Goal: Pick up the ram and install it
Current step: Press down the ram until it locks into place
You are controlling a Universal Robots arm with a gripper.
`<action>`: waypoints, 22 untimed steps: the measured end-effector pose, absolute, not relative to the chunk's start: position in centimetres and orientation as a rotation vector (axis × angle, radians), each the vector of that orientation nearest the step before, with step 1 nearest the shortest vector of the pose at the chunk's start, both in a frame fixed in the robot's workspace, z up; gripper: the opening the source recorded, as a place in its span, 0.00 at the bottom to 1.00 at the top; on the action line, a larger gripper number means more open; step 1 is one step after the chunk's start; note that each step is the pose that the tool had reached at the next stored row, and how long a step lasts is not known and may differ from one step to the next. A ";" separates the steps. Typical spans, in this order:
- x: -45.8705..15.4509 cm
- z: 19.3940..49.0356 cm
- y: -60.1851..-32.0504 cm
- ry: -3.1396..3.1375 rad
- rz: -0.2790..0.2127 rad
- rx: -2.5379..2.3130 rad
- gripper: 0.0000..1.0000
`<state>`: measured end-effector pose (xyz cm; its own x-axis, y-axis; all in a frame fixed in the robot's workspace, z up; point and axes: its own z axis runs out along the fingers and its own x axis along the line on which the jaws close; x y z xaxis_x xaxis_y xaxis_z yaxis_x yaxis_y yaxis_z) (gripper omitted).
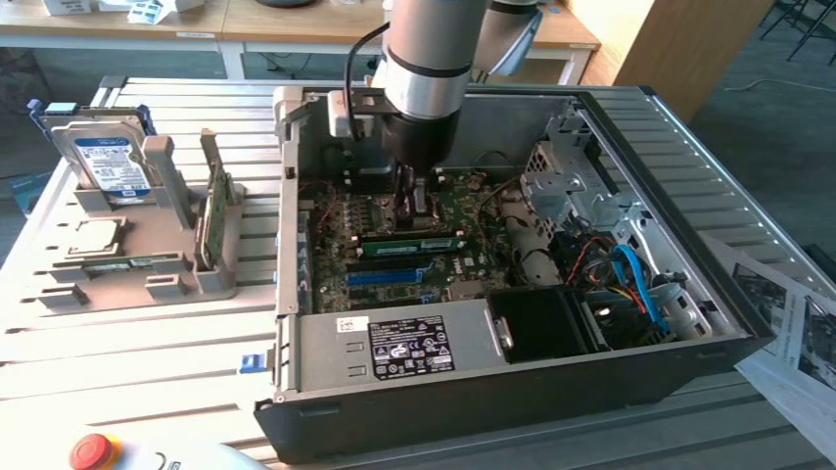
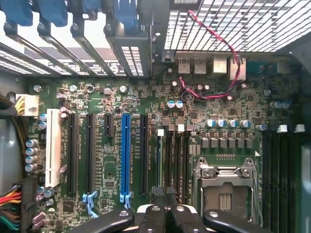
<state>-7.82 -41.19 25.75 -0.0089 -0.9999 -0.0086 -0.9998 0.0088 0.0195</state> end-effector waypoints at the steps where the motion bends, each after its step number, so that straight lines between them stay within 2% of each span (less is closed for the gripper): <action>1: -7.8 25.9 -41.2 -2.226 -0.031 2.206 0.11; 22: -7.8 30.2 -41.2 -2.226 -0.031 2.206 0.11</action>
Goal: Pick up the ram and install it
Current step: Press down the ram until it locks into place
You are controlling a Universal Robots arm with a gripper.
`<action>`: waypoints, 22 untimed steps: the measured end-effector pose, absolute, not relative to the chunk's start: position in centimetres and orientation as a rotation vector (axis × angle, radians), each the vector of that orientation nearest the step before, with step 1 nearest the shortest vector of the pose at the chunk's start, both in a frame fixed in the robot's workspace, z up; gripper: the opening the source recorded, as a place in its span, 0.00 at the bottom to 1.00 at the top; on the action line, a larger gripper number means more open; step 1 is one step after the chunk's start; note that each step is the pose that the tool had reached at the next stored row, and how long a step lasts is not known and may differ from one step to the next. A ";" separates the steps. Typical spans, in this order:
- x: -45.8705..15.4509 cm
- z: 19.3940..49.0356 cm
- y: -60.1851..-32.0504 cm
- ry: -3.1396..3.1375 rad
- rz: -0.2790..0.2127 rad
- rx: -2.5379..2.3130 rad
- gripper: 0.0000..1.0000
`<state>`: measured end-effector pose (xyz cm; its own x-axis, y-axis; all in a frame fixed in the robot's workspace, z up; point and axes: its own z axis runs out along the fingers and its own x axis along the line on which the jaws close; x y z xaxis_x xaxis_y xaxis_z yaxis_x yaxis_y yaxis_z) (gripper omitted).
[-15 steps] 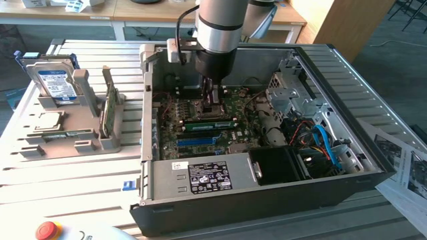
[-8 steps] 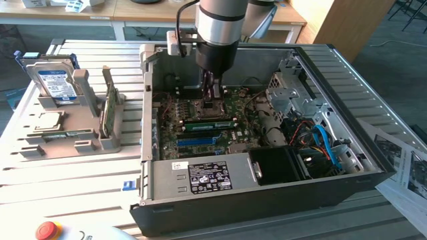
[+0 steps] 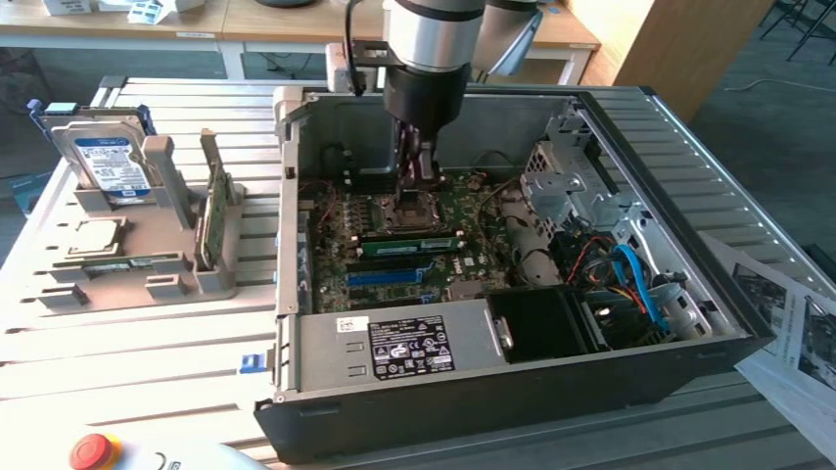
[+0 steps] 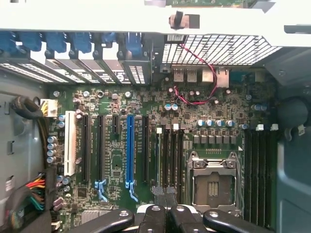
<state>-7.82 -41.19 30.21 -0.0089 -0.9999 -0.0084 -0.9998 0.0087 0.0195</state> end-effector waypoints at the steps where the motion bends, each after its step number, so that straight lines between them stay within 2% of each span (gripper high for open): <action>1: -7.8 30.4 -41.2 -2.226 -0.031 2.206 0.11; 22: -7.8 33.4 -41.2 -2.225 -0.030 2.206 0.11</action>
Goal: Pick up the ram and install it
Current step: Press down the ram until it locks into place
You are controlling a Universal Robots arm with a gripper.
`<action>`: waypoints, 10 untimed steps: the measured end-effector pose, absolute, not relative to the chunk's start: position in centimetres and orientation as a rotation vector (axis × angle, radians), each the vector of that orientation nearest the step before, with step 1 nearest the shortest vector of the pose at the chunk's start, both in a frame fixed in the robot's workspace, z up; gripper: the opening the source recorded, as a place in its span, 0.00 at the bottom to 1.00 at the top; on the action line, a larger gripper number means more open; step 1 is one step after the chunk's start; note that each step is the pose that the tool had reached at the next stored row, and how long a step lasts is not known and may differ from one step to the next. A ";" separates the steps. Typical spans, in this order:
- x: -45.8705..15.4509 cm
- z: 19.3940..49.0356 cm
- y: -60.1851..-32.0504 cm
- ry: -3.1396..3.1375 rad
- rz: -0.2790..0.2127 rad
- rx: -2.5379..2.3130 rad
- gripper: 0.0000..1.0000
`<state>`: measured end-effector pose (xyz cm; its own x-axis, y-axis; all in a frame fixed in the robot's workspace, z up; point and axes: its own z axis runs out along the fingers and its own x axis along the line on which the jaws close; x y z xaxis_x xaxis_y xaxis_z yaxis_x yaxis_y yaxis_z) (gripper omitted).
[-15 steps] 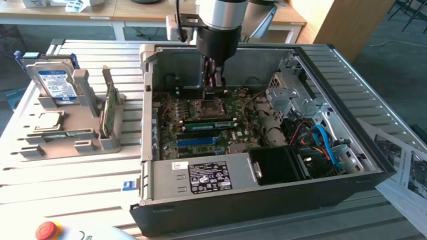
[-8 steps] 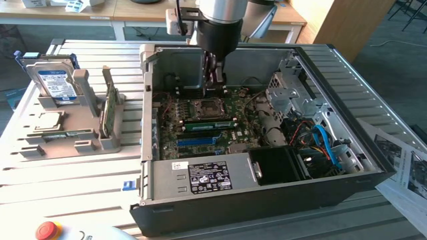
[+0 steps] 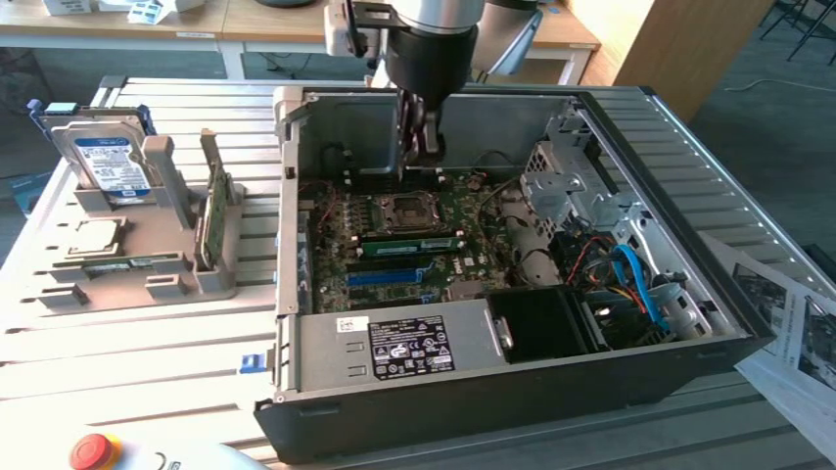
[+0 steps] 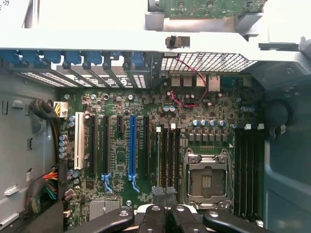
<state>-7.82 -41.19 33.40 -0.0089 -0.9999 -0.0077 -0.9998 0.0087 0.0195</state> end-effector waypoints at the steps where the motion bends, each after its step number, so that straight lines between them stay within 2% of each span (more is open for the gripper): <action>1: -7.8 33.5 -41.2 -2.225 -0.030 2.206 0.11; 10: -7.8 33.8 -41.2 -2.225 -0.030 2.206 0.11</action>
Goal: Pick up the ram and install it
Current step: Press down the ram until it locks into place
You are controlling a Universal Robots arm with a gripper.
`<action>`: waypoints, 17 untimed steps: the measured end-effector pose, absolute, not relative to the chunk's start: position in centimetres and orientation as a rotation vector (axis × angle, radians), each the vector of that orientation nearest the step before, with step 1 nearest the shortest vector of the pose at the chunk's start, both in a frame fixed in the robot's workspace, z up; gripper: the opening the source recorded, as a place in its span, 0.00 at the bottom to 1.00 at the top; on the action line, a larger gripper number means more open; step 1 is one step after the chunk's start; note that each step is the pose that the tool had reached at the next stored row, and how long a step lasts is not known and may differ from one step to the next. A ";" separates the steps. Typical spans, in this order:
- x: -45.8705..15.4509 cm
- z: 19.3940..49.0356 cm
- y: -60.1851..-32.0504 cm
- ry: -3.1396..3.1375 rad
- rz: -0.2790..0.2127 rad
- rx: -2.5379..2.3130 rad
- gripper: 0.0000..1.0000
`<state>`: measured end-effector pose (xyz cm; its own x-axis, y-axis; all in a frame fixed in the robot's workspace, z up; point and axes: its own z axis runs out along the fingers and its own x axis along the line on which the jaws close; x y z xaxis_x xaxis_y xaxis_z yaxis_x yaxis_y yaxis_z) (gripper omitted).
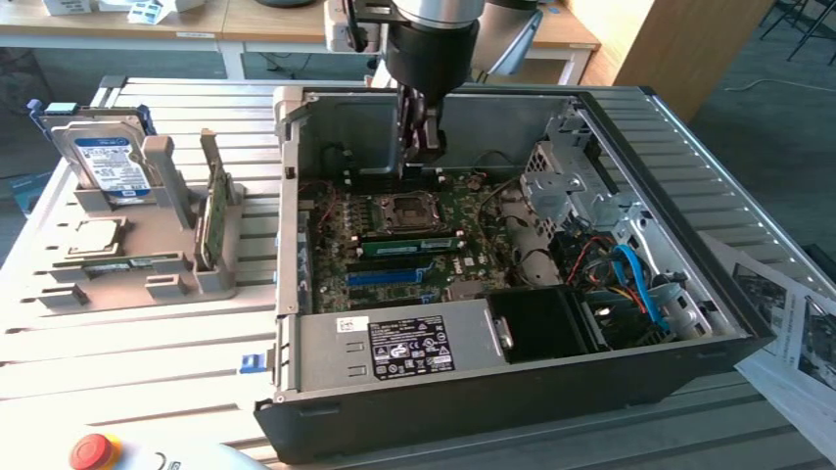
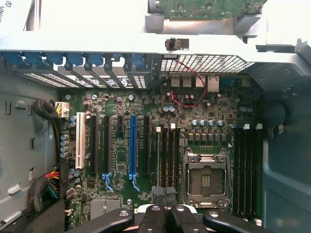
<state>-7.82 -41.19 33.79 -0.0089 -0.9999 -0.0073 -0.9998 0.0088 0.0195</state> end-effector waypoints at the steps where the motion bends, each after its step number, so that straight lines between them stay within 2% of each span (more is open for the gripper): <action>1: -7.8 33.8 -41.2 -2.225 -0.030 2.205 0.11; 17: -7.8 34.7 -41.2 -2.225 -0.030 2.206 0.11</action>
